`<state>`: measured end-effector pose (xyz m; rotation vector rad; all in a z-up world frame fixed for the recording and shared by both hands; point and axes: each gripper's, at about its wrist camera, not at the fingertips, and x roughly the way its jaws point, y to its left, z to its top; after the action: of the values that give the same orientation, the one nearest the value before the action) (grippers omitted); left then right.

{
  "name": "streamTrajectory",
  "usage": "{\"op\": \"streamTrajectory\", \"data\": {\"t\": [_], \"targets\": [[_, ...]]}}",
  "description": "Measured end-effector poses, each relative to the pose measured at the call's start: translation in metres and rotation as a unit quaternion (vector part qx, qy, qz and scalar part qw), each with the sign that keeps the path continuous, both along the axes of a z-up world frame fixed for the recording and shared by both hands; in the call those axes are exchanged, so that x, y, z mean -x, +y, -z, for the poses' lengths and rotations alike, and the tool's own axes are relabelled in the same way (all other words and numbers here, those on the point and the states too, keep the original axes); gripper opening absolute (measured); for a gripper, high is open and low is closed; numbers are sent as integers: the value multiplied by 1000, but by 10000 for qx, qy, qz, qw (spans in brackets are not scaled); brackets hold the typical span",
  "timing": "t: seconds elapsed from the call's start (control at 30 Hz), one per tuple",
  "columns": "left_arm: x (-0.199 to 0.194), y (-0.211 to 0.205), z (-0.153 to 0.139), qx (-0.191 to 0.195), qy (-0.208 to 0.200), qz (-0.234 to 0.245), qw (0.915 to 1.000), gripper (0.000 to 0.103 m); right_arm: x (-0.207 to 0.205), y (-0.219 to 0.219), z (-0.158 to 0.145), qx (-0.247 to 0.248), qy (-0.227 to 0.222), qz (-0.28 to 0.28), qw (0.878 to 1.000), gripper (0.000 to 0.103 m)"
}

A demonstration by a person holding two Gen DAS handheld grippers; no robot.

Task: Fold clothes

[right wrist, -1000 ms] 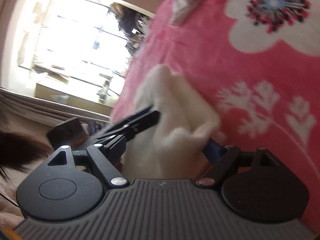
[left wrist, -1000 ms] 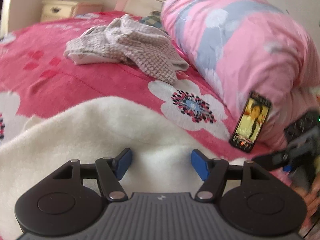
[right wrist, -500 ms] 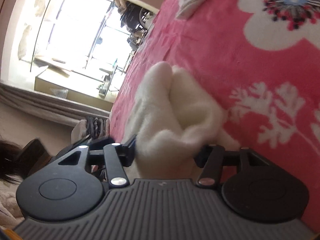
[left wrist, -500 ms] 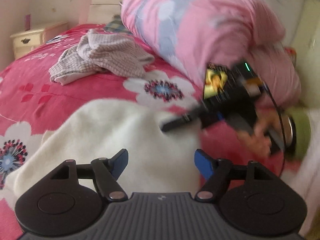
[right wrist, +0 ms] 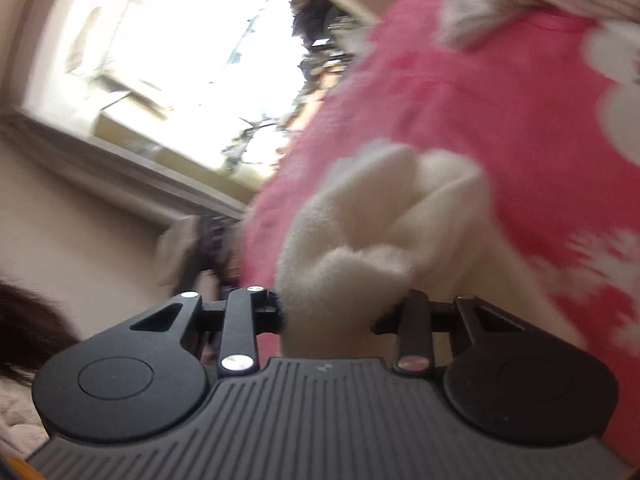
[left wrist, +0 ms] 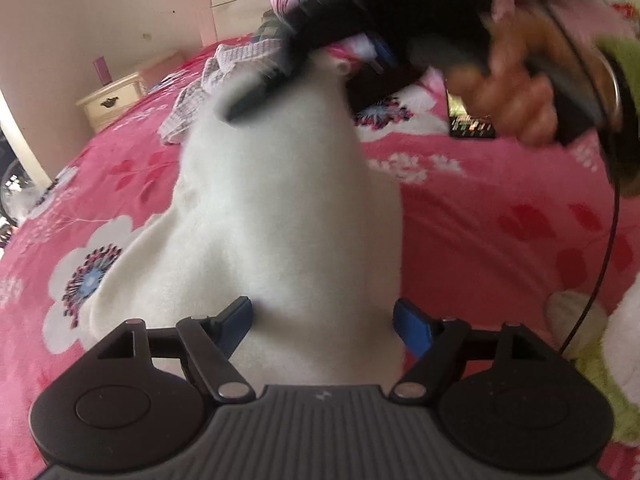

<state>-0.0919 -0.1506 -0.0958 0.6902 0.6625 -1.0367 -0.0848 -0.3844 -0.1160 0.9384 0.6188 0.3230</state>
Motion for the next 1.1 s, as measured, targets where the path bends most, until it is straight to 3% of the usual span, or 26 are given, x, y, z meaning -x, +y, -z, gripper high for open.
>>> {"op": "streamTrajectory", "data": {"t": [0.13, 0.4, 0.5, 0.6, 0.7, 0.8, 0.9, 0.97, 1.1], "targets": [[0, -5, 8, -151, -5, -387, 9991, 85, -24, 14, -7, 62, -270, -401, 9988, 31], [13, -4, 20, -309, -623, -241, 9973, 84, 16, -22, 54, -187, 528, 370, 9977, 30], [13, -1, 15, -222, -638, -87, 9977, 83, 24, -26, 45, -260, 250, 413, 9985, 30], [8, 5, 10, -16, -468, -57, 9989, 82, 23, -23, 35, 329, 172, 282, 9989, 29], [-1, 15, -1, 376, -275, -77, 9989, 82, 25, -29, 54, 577, 282, 255, 9976, 31], [-21, 25, -15, 909, 168, -212, 9955, 82, 29, -42, 68, 83, 290, 379, 9988, 35], [-52, 23, -24, 1269, 684, -583, 9878, 82, 31, -43, 68, -78, 265, 418, 9987, 43], [-69, 16, -18, 1253, 776, -695, 9866, 81, 36, -47, 68, -201, 277, 495, 9982, 44], [-85, -1, 7, 1008, 592, -687, 9908, 81, 53, -53, 57, -304, 107, 833, 9960, 45]]}}
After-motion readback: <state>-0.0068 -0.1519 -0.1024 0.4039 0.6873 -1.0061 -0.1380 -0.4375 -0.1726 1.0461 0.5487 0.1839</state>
